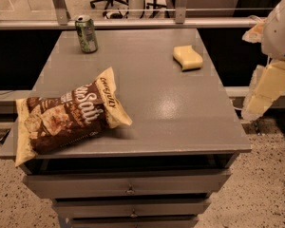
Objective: Pick sponge
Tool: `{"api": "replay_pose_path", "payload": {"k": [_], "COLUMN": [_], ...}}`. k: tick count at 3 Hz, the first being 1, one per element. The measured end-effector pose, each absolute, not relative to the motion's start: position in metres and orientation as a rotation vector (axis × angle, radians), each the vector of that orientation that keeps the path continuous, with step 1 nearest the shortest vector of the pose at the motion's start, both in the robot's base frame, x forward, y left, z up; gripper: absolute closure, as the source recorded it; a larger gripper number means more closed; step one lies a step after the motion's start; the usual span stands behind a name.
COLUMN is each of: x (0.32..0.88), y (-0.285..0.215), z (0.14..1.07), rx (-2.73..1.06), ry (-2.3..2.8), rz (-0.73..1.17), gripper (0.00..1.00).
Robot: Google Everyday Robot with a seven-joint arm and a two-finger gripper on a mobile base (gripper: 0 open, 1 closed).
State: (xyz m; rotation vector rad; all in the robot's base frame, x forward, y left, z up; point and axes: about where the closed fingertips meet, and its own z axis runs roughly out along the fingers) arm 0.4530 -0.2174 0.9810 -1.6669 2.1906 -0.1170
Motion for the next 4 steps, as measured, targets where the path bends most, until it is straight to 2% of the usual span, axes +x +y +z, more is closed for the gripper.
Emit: {"api": "replay_pose_path", "payload": {"k": [2, 4], "x": [0.554, 0.677], "y": [-0.232, -0.216], "z": [0.936, 0.893], "rx": [-1.48, -1.134], "ry": [2.157, 2.091], "rz": [-0.009, 0.254], "gripper": [0.0, 0.0]}}
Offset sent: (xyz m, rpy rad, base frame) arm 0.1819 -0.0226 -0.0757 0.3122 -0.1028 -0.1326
